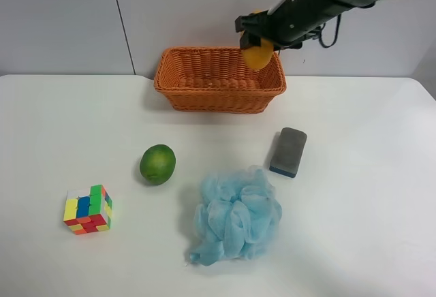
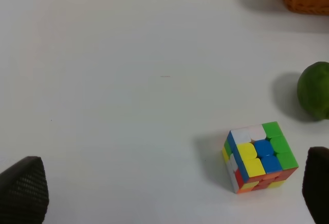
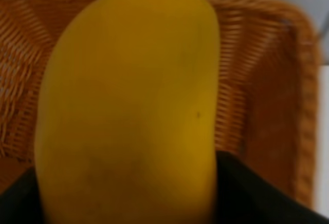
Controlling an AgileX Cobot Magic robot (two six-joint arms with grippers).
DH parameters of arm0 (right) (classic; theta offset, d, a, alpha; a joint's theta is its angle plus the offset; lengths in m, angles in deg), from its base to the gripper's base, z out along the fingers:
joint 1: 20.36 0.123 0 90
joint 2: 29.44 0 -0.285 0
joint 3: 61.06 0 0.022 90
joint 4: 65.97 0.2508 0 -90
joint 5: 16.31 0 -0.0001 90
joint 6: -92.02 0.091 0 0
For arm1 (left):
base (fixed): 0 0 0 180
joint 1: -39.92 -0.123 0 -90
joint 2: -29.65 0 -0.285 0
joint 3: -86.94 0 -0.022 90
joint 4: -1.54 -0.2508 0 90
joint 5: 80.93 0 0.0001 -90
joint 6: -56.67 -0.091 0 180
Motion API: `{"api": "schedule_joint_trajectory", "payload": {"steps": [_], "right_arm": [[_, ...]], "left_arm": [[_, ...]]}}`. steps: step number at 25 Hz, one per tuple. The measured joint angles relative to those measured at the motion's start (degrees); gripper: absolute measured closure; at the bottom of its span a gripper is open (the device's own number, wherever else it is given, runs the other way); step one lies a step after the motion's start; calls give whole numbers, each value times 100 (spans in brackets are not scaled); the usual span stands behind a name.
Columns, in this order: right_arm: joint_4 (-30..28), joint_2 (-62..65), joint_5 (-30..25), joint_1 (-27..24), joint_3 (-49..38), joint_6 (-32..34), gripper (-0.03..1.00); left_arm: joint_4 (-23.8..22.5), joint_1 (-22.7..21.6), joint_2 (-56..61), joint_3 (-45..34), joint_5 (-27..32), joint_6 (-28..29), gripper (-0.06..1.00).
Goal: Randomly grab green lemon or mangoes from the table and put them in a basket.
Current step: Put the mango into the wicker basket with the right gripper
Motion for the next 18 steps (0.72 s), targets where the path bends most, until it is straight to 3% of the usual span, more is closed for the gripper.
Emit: {"api": "schedule_joint_trajectory", "payload": {"steps": [8,18], "right_arm": [[-1,-904,649,273,206,-6,34],[-6,-931,777,273,206,-6,34]], "left_arm": [[-5,0,0,0,0,0,-5],[-5,0,0,0,0,0,-5]]}}
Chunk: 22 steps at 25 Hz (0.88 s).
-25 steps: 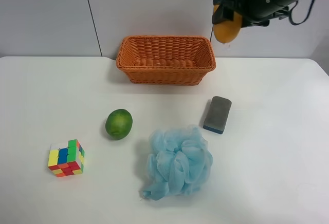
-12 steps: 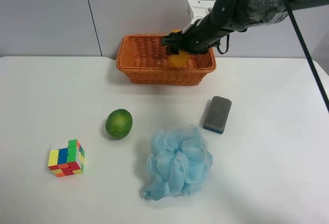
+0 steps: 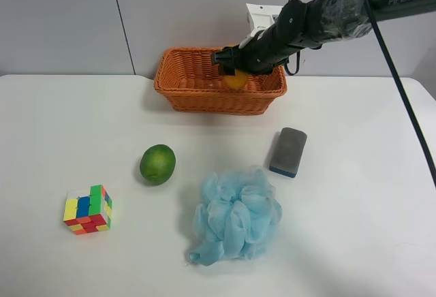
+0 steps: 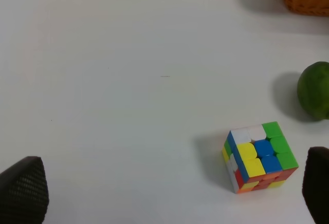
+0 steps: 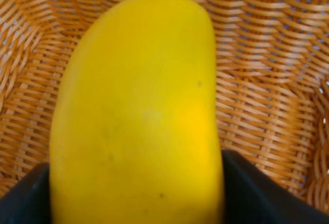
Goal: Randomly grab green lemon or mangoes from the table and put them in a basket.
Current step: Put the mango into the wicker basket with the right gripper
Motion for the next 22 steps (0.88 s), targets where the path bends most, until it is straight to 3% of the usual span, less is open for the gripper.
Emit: {"api": "schedule_joint_trajectory", "payload": {"steps": [13,17,22], "right_arm": [[0,-10,140,0,0,0,33],[0,-10,294,0,0,0,6],[0,-10,322,0,0,0,-2]], "left_arm": [[0,0,0,0,0,0,-5],[0,0,0,0,0,0,-5],[0,0,0,0,0,0,-5]]}}
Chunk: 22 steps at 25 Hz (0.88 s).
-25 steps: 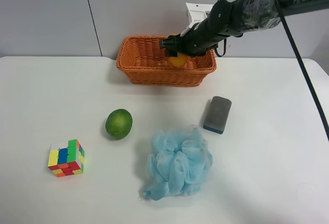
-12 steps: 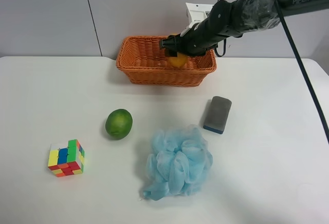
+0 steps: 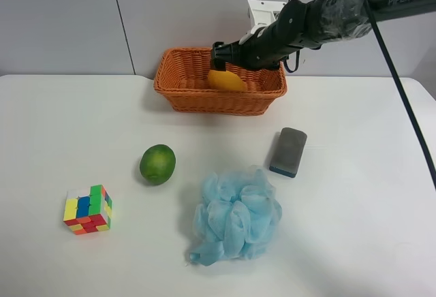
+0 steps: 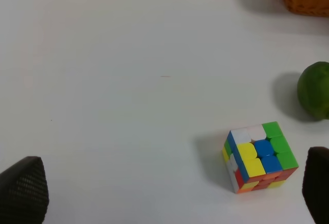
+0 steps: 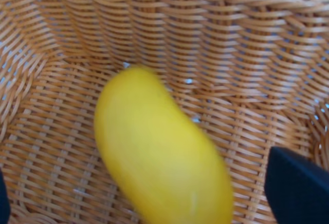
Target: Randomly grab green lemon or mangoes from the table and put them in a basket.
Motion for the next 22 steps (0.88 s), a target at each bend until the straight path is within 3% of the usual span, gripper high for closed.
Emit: {"api": "schedule_joint_trajectory", "payload": {"steps": [11,16,22], "right_arm": [[-23,52,-98,0,0,-160,-2],[-488,595,-757,0,0,-165,-2],[-1184,1977,-2135,0,0,-171,-2]], "left_arm": [[6,0,0,0,0,0,-5],[6,0,0,0,0,0,-5],[6,0,0,0,0,0,-5]]}}
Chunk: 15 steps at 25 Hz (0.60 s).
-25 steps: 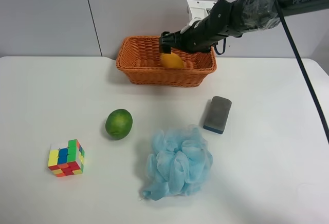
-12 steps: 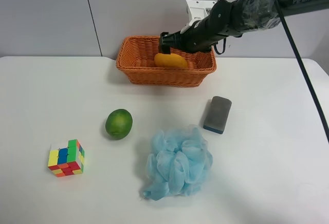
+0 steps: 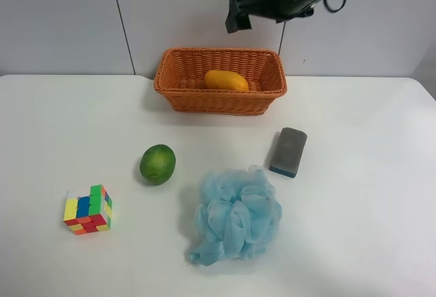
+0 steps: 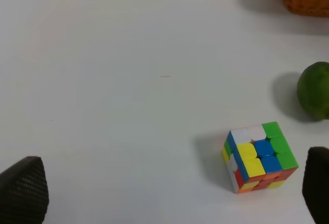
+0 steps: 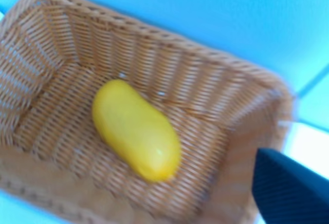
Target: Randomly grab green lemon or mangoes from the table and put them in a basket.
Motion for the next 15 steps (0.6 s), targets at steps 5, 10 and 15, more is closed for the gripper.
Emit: {"api": "schedule_joint_trajectory", "payload": {"steps": [5,10,15], "right_arm": [[-719,1269,-1554,0,0,133,-2],[-1586,2606,-3205,0,0,622,-2],[-2164,3808,-3913,0,-69,788,-2]], "left_arm": [[0,0,0,0,0,0,-5],[0,0,0,0,0,0,-5],[0,0,0,0,0,0,-5]]}}
